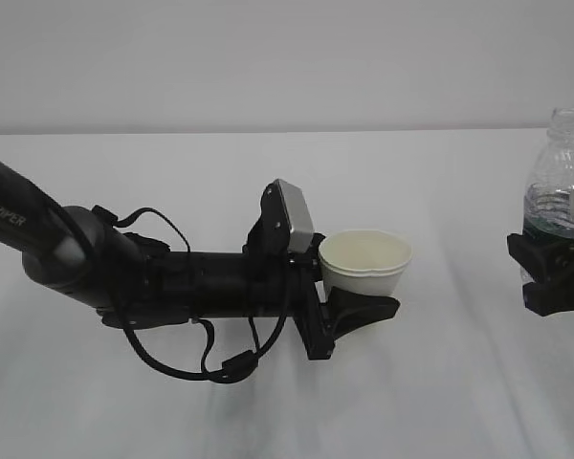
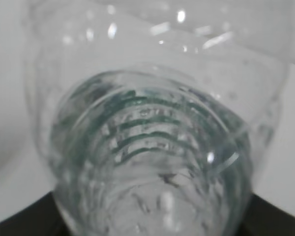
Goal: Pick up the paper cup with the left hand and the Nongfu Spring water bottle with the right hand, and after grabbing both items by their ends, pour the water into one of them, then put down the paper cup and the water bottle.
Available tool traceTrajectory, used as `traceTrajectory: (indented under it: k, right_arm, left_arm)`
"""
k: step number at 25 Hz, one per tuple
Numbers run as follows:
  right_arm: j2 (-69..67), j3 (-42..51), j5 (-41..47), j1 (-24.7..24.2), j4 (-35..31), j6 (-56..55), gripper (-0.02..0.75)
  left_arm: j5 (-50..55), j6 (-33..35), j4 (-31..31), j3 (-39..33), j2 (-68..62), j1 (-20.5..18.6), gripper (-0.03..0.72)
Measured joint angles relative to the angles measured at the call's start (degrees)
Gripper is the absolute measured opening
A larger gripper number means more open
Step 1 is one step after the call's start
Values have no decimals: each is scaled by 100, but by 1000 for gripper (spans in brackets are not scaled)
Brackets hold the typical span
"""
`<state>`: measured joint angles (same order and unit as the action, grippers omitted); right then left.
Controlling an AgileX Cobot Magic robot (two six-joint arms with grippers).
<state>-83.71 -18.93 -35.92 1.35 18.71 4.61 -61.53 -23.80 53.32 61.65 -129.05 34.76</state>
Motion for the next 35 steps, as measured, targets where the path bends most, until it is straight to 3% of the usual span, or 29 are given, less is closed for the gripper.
traceTrajectory:
  k: [18,26,35]
  right_arm:
    - [0,0,-116,0,0,1257,410]
    - [2,0,-134,0,-564,2190,410]
    - [2,0,-134,0,-661,2638,410]
  left_arm:
    - [241,-47,179,412,-234,359,446]
    - [251,-50,191,412,-260,359,446]
    - [163,-59,190,425,-264,372,446]
